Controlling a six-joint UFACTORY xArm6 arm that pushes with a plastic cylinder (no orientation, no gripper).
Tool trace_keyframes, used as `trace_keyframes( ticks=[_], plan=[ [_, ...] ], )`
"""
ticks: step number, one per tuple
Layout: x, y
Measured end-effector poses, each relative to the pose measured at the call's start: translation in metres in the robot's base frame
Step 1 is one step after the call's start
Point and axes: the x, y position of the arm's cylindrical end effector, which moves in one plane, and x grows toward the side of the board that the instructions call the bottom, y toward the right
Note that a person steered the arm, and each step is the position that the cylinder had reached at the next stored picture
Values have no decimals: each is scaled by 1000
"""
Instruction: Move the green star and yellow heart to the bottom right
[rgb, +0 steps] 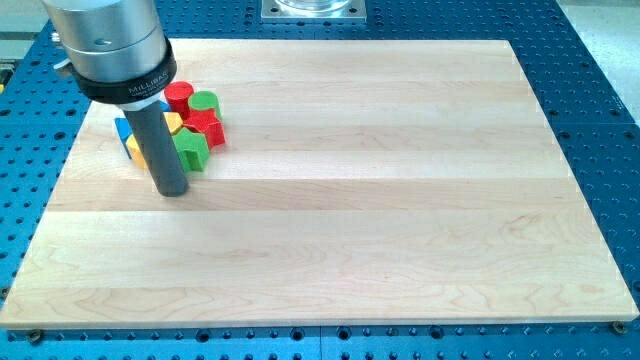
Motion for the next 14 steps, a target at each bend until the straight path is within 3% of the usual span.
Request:
trace_keyframes(
  ticks=[3, 5, 6, 8, 9, 11, 13, 14],
  plan=[
    [16, -12],
    [-20, -106],
    [-45, -86],
    [-43, 9],
    [-18, 20],
    [14, 158],
    [-26, 98],
    [-46, 155]
  ],
)
